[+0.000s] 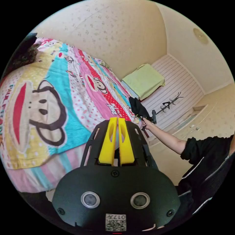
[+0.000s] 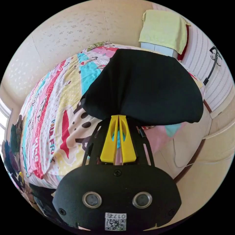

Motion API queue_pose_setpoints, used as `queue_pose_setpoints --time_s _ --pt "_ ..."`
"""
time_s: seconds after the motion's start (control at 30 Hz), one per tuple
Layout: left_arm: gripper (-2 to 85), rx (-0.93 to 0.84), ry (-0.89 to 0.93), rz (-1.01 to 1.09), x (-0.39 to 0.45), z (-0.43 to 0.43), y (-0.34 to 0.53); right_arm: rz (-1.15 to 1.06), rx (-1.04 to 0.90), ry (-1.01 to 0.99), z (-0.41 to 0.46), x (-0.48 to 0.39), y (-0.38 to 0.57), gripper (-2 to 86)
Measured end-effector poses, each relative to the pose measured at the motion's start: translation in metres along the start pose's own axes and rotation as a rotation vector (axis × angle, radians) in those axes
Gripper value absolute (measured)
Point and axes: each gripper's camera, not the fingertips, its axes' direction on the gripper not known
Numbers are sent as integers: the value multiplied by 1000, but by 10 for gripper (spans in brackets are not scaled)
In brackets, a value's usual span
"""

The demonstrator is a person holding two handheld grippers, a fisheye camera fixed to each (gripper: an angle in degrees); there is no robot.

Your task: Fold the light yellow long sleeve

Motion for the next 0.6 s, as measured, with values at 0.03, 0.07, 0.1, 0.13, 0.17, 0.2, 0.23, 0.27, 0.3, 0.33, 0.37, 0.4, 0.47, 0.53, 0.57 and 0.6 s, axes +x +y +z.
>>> queue_pose_setpoints --time_s 0.03,0.07,0.1,0.13,0.17,0.2,0.23,0.27,0.3,0.33,0.37,0.4,0.47,0.53,0.57,0.6 --pt "1 64 -78 5 0 -41 16 32 -7 -20 1 2 2 4" --pt "7 121 -177 14 5 -80 34 75 -20 -45 1 1 9 4" --pt "14 149 -233 21 9 -98 43 82 -41 -52 2 -5 17 4" --pt "28 203 -352 36 20 -132 61 71 -60 -57 3 -11 22 4" --pt "42 256 -471 53 33 -161 77 41 -67 -69 4 -26 35 5" --pt "49 283 -531 63 40 -173 85 -12 -58 -118 4 -46 51 5" --pt "62 337 -644 89 55 -195 98 -39 -50 -162 3 -57 59 5" --pt "73 385 -744 116 70 -210 108 -90 -29 -277 3 -81 76 5" --pt "77 405 -785 130 77 -215 111 -143 2 -401 2 -109 92 6" --pt "85 439 -835 159 88 -220 111 -170 14 -457 3 -123 100 6" --pt "92 459 -853 205 96 -218 104 -232 18 -554 5 -156 112 6" --pt "99 461 -854 230 98 -215 98 -311 -7 -624 9 -192 122 6" --pt "131 415 -884 355 105 -190 63 -476 -88 -689 20 -249 135 6" --pt "156 412 -985 406 103 -166 37 -667 -229 -667 43 -307 152 6" --pt "165 423 -1040 421 96 -150 22 -800 -393 -591 71 -343 168 6" --pt "166 424 -1054 427 92 -143 15 -934 -610 -442 110 -374 192 6"
